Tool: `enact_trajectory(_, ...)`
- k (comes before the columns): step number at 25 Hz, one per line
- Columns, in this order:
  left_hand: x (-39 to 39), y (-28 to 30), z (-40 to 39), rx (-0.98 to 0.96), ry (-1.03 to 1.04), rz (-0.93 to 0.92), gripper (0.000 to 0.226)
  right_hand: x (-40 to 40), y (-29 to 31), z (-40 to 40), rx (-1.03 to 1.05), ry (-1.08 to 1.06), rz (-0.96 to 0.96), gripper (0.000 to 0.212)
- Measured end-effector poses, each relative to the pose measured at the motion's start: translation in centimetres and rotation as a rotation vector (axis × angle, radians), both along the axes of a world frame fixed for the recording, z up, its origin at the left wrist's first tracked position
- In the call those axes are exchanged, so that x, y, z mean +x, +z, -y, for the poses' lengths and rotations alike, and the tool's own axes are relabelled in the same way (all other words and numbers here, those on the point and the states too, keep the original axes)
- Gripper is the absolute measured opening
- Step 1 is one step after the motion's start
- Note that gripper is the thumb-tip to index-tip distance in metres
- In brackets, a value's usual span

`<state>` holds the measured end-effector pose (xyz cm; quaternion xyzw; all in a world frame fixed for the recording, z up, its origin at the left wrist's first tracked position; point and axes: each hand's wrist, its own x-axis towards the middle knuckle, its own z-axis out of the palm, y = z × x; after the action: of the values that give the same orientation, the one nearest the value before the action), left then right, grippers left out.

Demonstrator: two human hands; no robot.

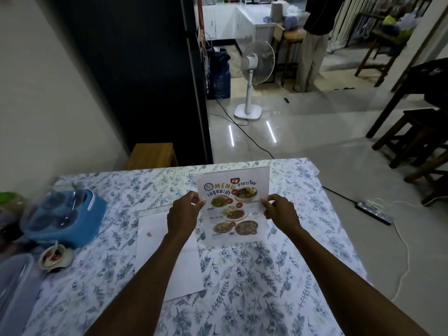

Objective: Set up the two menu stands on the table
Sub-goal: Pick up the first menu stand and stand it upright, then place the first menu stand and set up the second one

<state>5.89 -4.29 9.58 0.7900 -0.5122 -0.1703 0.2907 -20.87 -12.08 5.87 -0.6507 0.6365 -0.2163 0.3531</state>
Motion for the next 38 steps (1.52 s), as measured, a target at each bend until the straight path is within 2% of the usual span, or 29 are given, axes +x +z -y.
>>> enact_trajectory(4,0.0,0.0,0.1,0.152,-0.089,0.032,0.029,0.7,0.9,-1.4,0.032,-0.078,-0.044,0.040)
enact_trajectory(8,1.4,0.2,-1.7,0.155,-0.164,0.000,0.049,1.5,0.9,-3.1,-0.001,-0.189,-0.105,0.045)
enact_trajectory(11,4.6,-0.7,-4.6,0.173,-0.187,0.002,0.054,4.1,0.9,-5.9,0.000,-0.234,-0.142,0.039)
enact_trajectory(17,12.1,-4.5,-11.2,0.262,-0.147,-0.048,0.054,12.3,-2.1,-11.5,0.074,-0.147,-0.130,0.027)
enact_trajectory(22,17.1,-10.1,-16.0,0.393,-0.078,-0.093,0.057,19.0,-6.2,-16.7,0.163,-0.004,-0.228,0.034)
enact_trajectory(25,17.6,-13.2,-18.2,0.448,-0.054,-0.141,0.056,20.5,-8.8,-19.6,0.188,0.025,-0.331,0.035)
enact_trajectory(32,16.5,-15.2,-19.3,0.351,0.084,-0.302,0.024,21.4,-10.3,-20.9,0.225,-0.069,-0.282,0.041)
enact_trajectory(34,16.8,-14.9,-19.7,0.332,0.126,-0.350,0.022,21.0,-9.8,-20.6,0.219,-0.082,-0.260,0.037)
enact_trajectory(38,17.2,-12.4,-21.3,0.166,0.159,-0.289,0.025,19.9,-6.9,-20.7,0.155,-0.012,-0.171,0.037)
